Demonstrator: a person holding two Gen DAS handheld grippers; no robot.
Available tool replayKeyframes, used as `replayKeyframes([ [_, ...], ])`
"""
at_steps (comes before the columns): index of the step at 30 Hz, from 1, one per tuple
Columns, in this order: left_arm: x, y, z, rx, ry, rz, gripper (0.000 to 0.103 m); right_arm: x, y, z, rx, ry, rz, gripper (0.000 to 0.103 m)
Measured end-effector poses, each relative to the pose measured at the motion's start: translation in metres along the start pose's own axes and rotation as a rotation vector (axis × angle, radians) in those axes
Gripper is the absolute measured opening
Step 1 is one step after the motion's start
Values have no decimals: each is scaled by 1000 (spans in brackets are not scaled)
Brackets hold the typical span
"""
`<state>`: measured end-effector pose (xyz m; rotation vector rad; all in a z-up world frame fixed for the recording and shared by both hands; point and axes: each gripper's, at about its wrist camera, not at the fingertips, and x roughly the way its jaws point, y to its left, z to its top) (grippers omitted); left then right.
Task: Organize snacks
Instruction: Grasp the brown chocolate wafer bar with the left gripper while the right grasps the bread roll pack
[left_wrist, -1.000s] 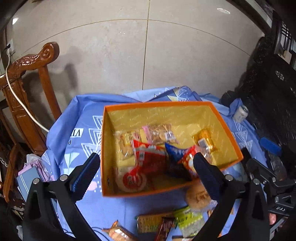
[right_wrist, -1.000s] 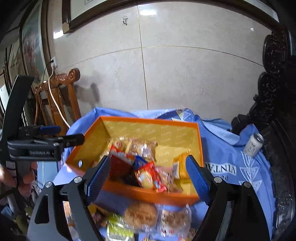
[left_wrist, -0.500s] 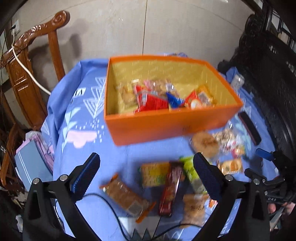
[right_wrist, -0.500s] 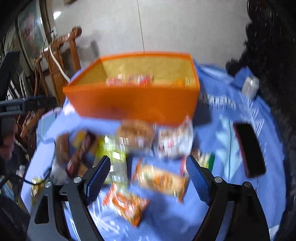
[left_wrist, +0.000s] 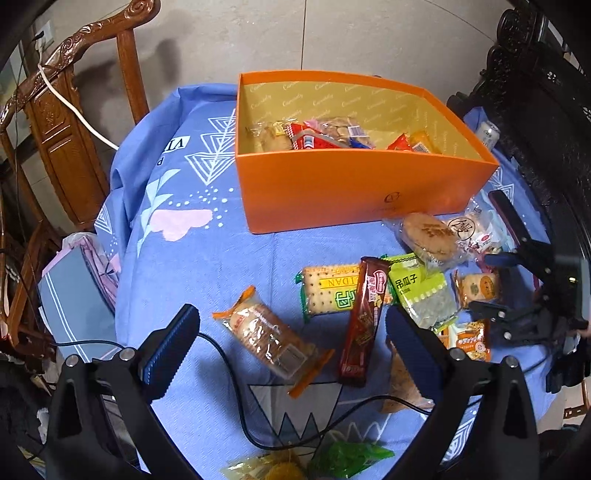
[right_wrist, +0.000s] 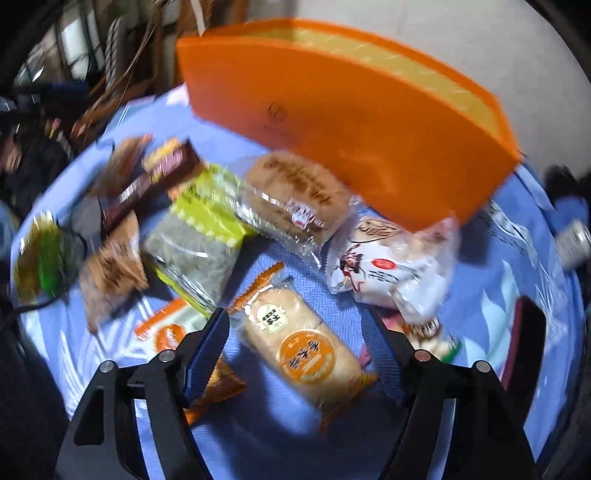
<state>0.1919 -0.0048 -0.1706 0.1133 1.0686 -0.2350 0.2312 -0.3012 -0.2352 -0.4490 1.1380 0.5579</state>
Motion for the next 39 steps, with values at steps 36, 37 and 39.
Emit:
replayKeyframes([
  [36, 106, -61, -17, 119, 194, -62, 44, -59, 8, -37, 415, -178, 8, 34],
  [37, 107, -61, -18, 118, 196, -55, 44, -60, 9, -37, 413, -180, 9, 34],
  [39, 108, -63, -21, 136, 187, -43, 42, -60, 9, -36, 412, -185, 8, 34],
])
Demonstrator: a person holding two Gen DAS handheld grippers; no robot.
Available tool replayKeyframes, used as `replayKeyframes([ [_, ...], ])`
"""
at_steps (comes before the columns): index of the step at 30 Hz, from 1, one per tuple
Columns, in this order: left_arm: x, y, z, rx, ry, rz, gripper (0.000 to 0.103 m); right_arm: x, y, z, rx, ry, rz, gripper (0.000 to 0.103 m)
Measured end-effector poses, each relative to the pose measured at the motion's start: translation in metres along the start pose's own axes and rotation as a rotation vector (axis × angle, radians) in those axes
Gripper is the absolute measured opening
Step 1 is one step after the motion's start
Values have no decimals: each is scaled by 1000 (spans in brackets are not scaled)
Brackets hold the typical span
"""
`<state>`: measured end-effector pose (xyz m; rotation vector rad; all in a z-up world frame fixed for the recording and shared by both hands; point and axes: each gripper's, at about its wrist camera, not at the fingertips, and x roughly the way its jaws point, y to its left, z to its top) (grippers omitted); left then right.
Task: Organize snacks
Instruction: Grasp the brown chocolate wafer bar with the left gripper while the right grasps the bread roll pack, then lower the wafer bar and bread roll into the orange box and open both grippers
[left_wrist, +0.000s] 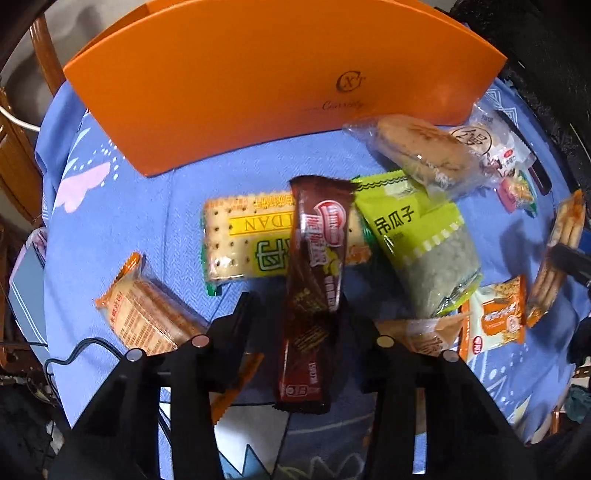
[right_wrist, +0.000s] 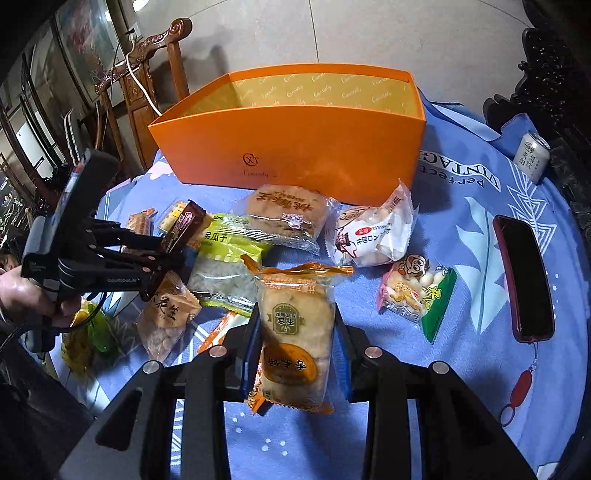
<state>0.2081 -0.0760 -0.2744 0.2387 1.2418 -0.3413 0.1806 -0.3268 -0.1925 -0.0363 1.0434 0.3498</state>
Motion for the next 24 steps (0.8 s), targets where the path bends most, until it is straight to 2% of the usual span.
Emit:
replayKeyframes([
  [1, 0, -1, 0, 6, -3, 2, 37, 0, 0, 0, 1, -2, 0, 34],
  [2, -1, -1, 0, 8, -6, -6, 28, -1, 1, 1, 1, -6, -2, 34],
  [3, -2, -1, 0, 3, -8, -17, 24, -1, 0, 0, 1, -8, -4, 34],
  [13, -35, 7, 1, -38, -85, -69, 24, -19, 2, 7, 13, -73, 2, 33],
  [20, -88, 20, 5, -75, -185, -98, 24, -42, 4, 25, 20, -147, 10, 33],
  [24, -122, 35, 22, -89, -254, -92, 24, -56, 6, 48, -2, -203, 6, 33],
])
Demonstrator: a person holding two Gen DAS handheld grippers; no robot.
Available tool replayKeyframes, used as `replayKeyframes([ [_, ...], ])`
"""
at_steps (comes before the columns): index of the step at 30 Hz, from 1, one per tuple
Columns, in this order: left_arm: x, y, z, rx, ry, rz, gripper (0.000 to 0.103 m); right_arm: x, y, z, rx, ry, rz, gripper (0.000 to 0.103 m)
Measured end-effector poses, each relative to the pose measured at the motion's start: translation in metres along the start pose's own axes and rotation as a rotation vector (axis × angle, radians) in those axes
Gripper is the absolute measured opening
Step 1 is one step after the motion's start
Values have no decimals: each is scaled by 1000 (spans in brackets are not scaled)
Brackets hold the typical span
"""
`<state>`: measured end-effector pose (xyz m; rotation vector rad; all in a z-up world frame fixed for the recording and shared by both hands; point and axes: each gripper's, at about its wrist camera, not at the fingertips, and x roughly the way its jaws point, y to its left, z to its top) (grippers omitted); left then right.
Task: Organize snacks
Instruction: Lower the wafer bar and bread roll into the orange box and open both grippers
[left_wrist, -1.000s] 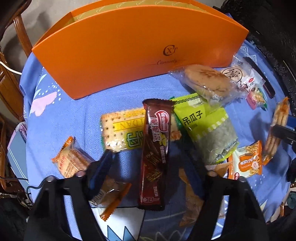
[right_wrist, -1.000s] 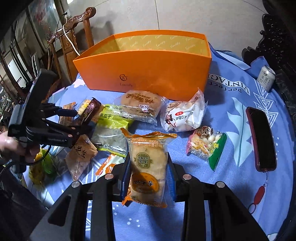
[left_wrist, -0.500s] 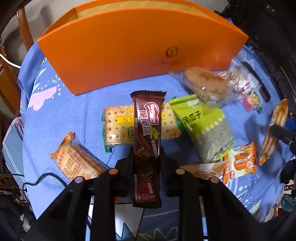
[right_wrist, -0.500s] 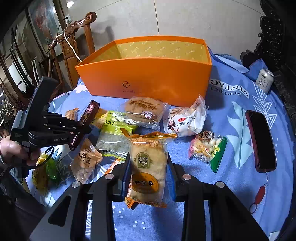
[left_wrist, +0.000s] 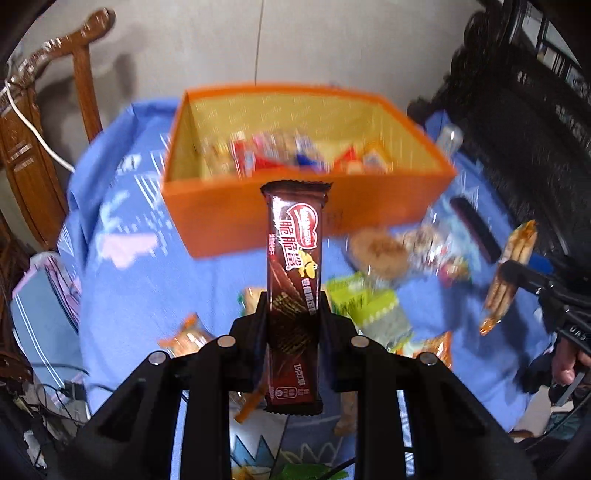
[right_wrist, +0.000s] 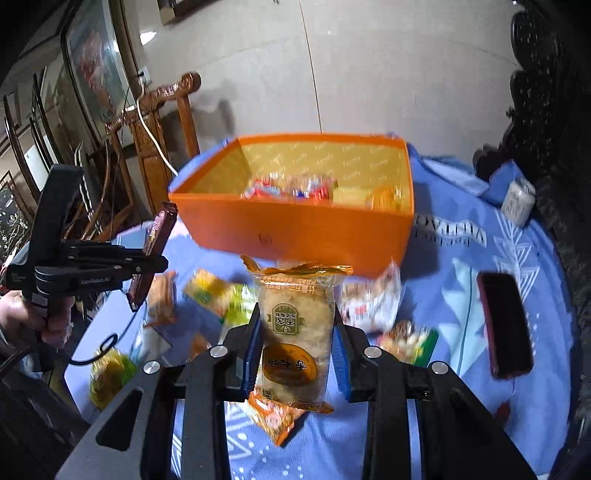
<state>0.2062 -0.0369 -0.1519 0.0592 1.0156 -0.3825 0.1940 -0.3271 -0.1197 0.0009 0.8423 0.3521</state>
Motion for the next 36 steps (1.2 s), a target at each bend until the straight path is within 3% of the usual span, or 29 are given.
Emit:
replayKeyframes([
  [7, -28, 9, 79, 5, -124, 18, 24, -10, -9, 72, 4, -139, 13, 33],
  [15, -11, 11, 153, 27, -164, 76, 24, 17, -11, 147, -28, -208, -12, 35],
  [16, -7, 11, 161, 25, -160, 85, 39, 22, -12, 153, -24, -202, -10, 36],
  [17, -3, 11, 168, 13, -152, 106, 75, 28, -12, 160, -17, -192, -25, 56],
  [18, -2, 11, 170, -4, -156, 135, 91, 29, -11, 164, -7, -197, -54, 84],
  [19, -4, 12, 172, -29, -176, 171, 99, 28, -9, 164, 6, -218, -85, 90],
  [21, -12, 12, 173, -43, -215, 176, 99, 23, -7, 163, 14, -247, -79, 92],
  [36, -23, -1, 136, -47, -188, 148, 99, 7, 3, 108, 43, -200, -71, 92],
])
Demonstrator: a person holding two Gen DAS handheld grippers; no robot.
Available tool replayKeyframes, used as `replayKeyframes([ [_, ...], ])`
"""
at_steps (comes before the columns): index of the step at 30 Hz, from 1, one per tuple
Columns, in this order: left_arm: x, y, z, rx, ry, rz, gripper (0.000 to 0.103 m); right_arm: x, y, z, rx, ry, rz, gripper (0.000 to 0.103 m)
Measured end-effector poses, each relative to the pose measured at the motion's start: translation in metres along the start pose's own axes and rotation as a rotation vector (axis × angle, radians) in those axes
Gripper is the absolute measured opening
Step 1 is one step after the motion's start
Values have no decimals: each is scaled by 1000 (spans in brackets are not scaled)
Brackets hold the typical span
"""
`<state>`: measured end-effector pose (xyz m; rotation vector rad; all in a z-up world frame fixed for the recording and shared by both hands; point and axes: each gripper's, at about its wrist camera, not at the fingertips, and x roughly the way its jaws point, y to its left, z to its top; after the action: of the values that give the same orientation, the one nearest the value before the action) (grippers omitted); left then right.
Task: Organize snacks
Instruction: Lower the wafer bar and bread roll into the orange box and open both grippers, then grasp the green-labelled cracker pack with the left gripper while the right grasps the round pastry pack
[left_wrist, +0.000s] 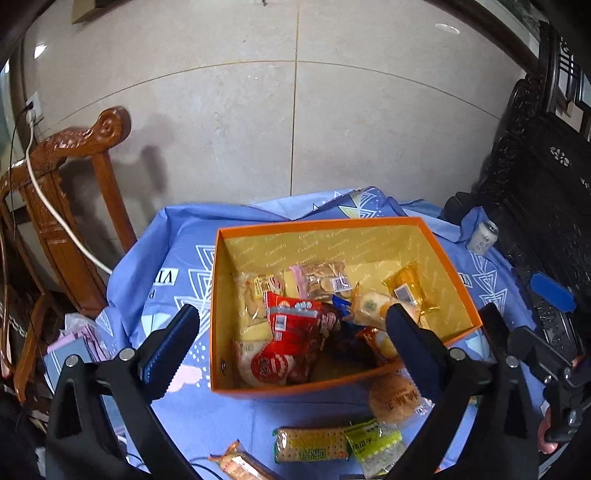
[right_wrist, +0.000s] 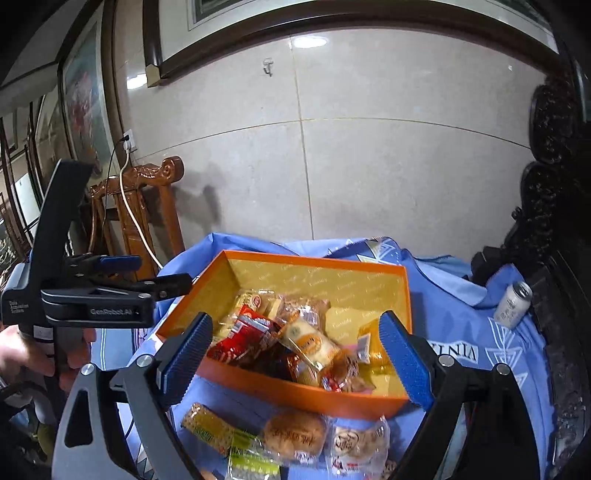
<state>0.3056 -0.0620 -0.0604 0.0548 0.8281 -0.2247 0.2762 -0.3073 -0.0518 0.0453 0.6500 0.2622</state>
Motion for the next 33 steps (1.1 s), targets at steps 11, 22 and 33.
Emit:
replayKeyframes([
  [11, 6, 20, -82, -55, 109, -24, 99, 2, -16, -80, 69, 151, -7, 92],
  [22, 14, 30, -119, -24, 171, -12, 99, 86, 8, -111, 88, 336, 38, 92],
  [33, 23, 48, -131, -62, 216, 13, 99, 135, 3, -129, 115, 465, -18, 92],
])
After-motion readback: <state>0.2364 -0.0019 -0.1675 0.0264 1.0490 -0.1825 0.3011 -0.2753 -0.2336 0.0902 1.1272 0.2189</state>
